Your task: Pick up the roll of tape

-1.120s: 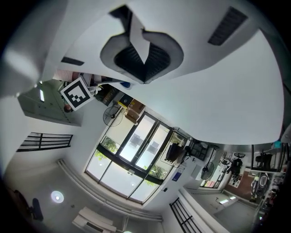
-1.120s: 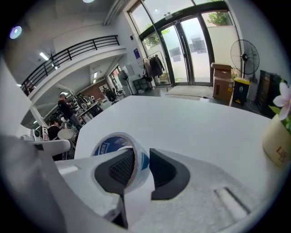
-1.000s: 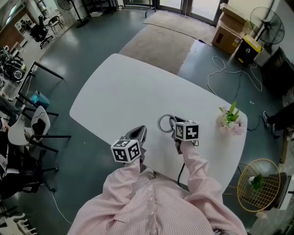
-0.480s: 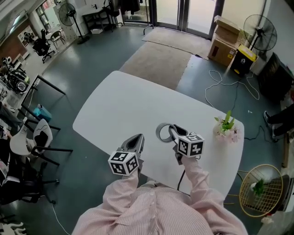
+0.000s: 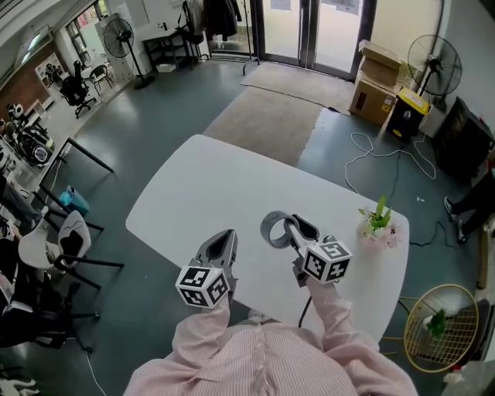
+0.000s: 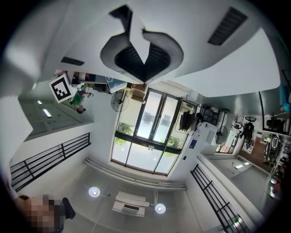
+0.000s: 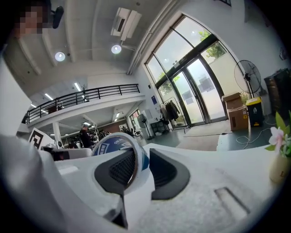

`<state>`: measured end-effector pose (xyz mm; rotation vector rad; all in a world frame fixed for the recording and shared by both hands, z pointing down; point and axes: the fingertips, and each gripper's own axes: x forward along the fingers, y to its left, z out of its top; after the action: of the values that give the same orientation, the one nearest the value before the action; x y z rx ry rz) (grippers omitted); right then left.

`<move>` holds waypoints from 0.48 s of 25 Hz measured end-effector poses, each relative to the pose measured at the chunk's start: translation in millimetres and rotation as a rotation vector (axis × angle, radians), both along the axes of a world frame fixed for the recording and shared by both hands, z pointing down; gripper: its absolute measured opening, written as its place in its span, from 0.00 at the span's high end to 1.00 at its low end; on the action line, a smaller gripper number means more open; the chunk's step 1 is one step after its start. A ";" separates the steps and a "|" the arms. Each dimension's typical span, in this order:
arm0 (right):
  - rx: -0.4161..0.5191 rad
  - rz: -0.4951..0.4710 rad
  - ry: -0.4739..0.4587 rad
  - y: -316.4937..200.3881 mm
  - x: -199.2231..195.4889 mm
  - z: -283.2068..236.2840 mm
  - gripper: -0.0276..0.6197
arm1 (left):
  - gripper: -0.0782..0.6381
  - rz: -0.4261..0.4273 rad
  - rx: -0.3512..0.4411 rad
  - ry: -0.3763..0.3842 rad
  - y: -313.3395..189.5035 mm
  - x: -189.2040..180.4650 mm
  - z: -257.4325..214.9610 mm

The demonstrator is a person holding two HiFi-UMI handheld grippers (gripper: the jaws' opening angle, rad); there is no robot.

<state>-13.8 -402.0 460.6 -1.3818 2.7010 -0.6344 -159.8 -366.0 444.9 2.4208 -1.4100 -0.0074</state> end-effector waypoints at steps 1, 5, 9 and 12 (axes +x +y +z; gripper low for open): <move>0.018 -0.001 -0.011 1.5 0.3 -5.3 0.82 | 0.89 -0.004 0.013 -0.006 0.5 -1.2 -3.7; 0.075 0.009 -0.034 7.0 2.4 -24.4 0.82 | 0.89 -0.025 0.058 -0.027 3.2 -7.7 -17.1; 0.125 0.014 -0.050 11.9 3.1 -41.5 0.82 | 0.89 -0.051 0.092 -0.030 6.0 -15.8 -29.2; 0.163 0.020 -0.054 15.0 6.2 -52.1 0.82 | 0.89 -0.064 0.115 -0.035 7.3 -19.5 -38.0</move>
<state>-7.6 -387.0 408.5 -1.3300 2.6269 -0.4326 -179.3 -358.7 406.9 2.4778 -1.5416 -0.0630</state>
